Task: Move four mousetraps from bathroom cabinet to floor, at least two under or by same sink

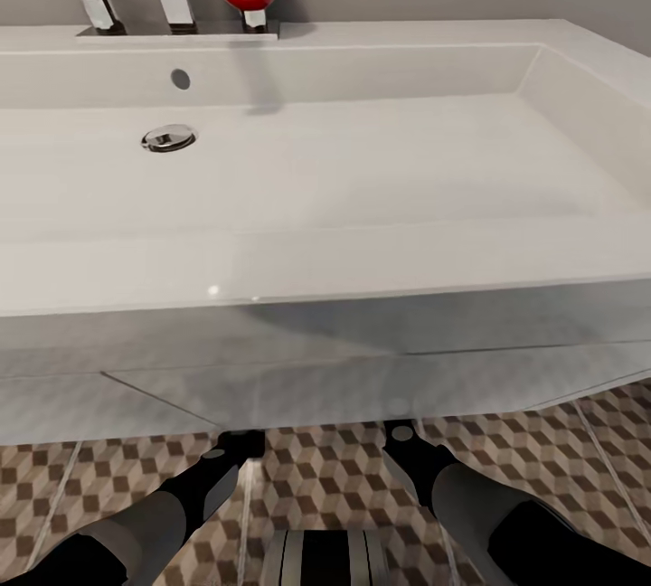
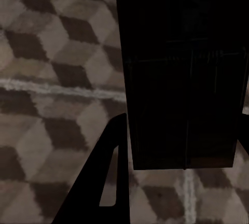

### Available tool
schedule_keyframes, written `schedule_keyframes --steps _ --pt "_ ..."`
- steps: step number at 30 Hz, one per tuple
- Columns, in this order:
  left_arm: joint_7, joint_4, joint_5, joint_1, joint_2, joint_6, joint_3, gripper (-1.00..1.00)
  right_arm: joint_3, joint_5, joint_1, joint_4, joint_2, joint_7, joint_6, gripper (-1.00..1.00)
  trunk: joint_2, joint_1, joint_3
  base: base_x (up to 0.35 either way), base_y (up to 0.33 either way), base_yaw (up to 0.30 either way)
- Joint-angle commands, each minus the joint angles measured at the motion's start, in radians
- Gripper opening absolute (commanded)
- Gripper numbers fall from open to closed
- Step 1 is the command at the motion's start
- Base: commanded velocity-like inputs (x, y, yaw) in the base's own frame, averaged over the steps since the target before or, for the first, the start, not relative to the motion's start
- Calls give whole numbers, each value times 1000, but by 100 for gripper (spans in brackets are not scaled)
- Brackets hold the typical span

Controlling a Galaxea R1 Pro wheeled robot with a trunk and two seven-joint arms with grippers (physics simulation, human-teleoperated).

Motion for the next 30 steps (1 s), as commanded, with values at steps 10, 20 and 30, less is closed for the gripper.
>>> schedule_keyframes --steps 10,20,30 --pt "5 1 7 0 0 -4 -8 -100 9 -12 -1 1 0 -1 -5 -100 0 0 -16 0 0 76" --pt "5 1 7 0 0 -4 -9 -100 9 -12 -1 1 -1 -1 -5 -100 0 0 -32 0 0 76" --pt "5 1 7 0 2 -4 -7 -100 9 -12 -1 1 -2 -1 -5 -100 0 0 -48 0 0 76"
